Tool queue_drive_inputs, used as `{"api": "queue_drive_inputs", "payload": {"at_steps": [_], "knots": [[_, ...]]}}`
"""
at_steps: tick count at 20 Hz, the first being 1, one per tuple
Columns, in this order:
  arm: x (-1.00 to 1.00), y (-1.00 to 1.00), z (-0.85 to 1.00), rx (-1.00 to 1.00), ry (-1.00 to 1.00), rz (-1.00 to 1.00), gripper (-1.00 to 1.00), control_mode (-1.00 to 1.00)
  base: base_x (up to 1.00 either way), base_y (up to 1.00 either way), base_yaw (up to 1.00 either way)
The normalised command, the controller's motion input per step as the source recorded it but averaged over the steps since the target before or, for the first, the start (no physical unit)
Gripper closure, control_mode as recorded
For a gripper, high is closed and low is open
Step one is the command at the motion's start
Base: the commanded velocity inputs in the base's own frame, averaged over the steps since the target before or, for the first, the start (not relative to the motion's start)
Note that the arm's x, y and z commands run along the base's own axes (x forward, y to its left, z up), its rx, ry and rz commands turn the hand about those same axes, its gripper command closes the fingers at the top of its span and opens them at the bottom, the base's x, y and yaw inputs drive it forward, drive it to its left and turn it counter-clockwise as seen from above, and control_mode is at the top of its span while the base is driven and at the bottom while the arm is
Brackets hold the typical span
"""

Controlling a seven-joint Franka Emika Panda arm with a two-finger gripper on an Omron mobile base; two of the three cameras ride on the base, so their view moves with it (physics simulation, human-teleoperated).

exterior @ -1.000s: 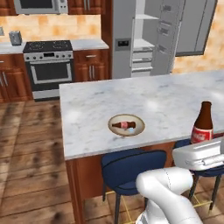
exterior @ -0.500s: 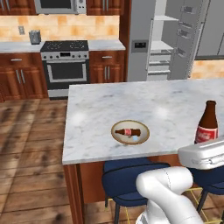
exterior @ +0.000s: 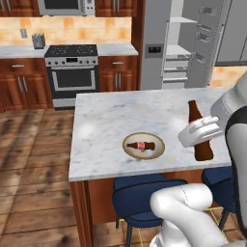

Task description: Open the fridge, grab two sodas, and place both sodas inside the bowl with ice on the dining counter.

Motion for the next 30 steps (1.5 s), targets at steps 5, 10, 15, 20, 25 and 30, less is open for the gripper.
{"api": "queue_drive_inputs", "payload": {"at_steps": [5, 10, 15, 20, 25, 30], "knots": [[0.96, 0.00, -0.64, -0.14, 0.47, 0.20, 1.00, -1.00, 0.00, 0.00, 0.00], [0.47, -0.05, -0.57, -0.13, 0.24, 0.13, 1.00, -1.00, 0.00, 0.00, 0.00], [0.19, -0.05, -0.28, -0.09, 0.08, 0.00, 1.00, -1.00, 0.00, 0.00, 0.00], [0.83, -0.13, -0.16, -0.02, 0.09, 0.00, 1.00, -1.00, 0.00, 0.00, 0.00], [0.83, -0.18, -0.34, -0.01, 0.12, 0.00, 1.00, -1.00, 0.00, 0.00, 0.00], [0.68, -0.14, -0.60, -0.03, 0.10, 0.00, 1.00, -1.00, 0.00, 0.00, 0.00]]}}
